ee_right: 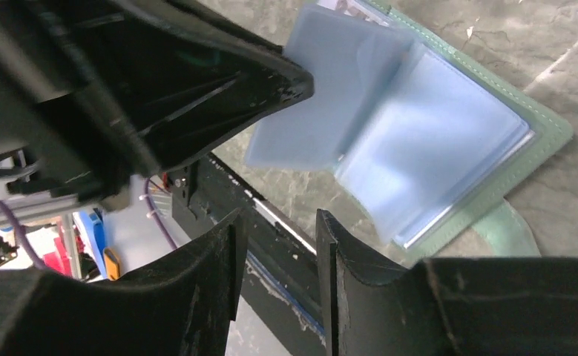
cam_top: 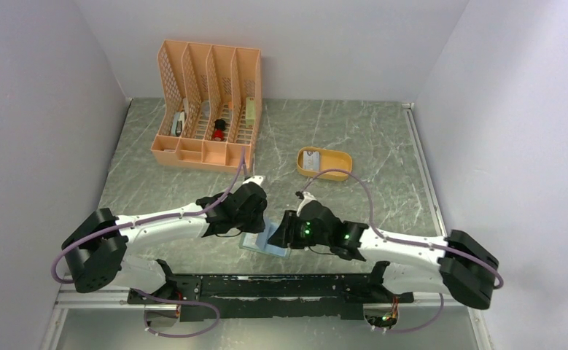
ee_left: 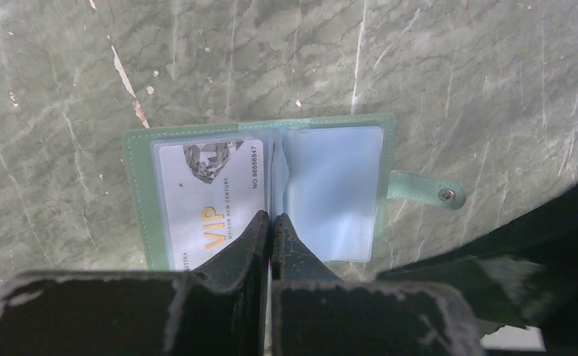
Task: Put the credit cards into the card holder
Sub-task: Turn over the card slot in the card holder.
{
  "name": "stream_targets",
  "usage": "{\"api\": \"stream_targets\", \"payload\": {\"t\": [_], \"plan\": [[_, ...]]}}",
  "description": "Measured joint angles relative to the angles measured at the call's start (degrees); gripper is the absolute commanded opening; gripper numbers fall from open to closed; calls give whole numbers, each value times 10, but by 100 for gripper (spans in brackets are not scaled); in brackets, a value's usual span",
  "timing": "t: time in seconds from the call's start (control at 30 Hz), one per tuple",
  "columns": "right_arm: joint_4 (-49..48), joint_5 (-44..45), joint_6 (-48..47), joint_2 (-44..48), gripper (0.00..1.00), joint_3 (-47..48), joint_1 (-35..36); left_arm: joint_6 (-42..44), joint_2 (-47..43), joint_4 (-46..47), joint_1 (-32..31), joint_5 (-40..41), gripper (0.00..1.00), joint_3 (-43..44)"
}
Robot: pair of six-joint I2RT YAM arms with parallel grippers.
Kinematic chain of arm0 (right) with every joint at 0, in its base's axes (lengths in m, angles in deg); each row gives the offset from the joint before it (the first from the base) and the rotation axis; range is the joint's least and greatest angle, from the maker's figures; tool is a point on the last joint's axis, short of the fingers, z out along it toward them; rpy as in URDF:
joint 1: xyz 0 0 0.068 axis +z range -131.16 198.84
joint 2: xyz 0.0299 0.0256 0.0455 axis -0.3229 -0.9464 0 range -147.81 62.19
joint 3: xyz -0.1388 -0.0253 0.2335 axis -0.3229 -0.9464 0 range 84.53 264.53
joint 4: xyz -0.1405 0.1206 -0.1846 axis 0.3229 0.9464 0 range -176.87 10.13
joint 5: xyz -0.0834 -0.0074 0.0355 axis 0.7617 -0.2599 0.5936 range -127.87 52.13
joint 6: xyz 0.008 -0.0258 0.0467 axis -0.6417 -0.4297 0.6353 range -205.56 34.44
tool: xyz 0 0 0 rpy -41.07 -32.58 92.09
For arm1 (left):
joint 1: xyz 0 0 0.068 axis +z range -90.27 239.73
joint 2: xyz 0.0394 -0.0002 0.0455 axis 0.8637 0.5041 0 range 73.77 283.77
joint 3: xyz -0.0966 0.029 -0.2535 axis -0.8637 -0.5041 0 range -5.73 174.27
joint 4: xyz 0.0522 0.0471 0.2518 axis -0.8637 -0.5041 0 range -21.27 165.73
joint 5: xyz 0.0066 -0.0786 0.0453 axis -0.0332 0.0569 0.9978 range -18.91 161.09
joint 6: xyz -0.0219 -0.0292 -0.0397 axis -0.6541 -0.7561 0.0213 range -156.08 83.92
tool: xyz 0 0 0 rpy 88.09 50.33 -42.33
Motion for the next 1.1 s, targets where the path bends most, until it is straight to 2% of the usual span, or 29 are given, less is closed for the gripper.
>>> {"api": "stream_targets", "payload": {"t": [0.13,0.2,0.37,0.5,0.77,1.1], "plan": [[-57,-8,16,-83,43,-1,1,-8,0,0,0,0,5,0],[-78,-8,22,-117,43,-3,1,-8,0,0,0,-1,14,0],[-118,-7,38,-186,43,-8,0,0,0,3,0,-12,46,0],[-141,-1,50,-191,40,-15,-4,8,0,10,0,-25,54,0],[-174,12,68,-187,26,-45,-8,23,-6,19,0,-33,53,0],[-178,38,77,-148,18,-86,-12,40,-10,20,0,-33,35,0]]}}
